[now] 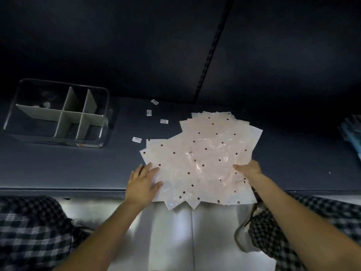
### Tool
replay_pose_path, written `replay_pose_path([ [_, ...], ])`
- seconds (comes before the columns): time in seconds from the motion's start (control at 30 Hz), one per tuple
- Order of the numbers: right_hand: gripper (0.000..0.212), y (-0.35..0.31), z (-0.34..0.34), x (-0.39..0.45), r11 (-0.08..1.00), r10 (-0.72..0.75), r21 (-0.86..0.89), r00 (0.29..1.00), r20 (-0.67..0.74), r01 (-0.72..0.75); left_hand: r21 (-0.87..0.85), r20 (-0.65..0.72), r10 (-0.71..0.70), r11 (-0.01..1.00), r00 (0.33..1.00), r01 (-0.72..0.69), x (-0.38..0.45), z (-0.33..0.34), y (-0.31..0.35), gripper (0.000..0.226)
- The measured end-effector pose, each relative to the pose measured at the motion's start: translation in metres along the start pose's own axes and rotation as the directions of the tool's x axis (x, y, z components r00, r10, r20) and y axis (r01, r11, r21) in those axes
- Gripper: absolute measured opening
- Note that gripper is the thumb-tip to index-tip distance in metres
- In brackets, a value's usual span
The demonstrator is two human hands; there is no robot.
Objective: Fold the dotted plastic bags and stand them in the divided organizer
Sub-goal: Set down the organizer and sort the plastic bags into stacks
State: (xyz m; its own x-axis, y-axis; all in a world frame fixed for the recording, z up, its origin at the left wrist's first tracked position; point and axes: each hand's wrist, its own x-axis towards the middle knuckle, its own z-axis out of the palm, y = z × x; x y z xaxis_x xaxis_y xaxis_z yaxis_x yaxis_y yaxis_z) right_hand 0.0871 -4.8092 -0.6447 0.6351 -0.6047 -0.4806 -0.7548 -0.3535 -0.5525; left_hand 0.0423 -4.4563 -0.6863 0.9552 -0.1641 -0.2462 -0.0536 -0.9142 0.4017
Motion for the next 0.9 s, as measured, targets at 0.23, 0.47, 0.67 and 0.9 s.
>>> replay_pose_path([
  [0.23, 0.084, 0.019, -0.063, 0.059, 0.973, 0.056, -0.218, 0.992, -0.114, -0.080, 0.127, 0.110, 0.116, 0.983, 0.987, -0.130, 0.010, 0.008, 0.006, 0.064],
  [0.47, 0.089, -0.003, -0.042, 0.031, 0.659, -0.591, -0.679, 0.781, -0.203, 0.322, 0.241, 0.133, 0.133, 0.957, 0.982, -0.162, 0.022, 0.007, 0.018, 0.072],
  [0.67, 0.076, -0.004, 0.080, -0.050, 0.122, -0.632, -0.422, 0.398, 0.665, 0.899, 0.290, 0.141, 0.114, 0.945, 0.984, -0.151, 0.016, 0.004, 0.005, 0.083],
  [0.9, 0.059, 0.003, 0.103, -0.055, 0.409, -0.563, -0.658, 0.742, 0.363, 0.632, 0.302, 0.150, 0.015, 0.951, 0.989, -0.060, 0.008, -0.009, -0.023, 0.074],
])
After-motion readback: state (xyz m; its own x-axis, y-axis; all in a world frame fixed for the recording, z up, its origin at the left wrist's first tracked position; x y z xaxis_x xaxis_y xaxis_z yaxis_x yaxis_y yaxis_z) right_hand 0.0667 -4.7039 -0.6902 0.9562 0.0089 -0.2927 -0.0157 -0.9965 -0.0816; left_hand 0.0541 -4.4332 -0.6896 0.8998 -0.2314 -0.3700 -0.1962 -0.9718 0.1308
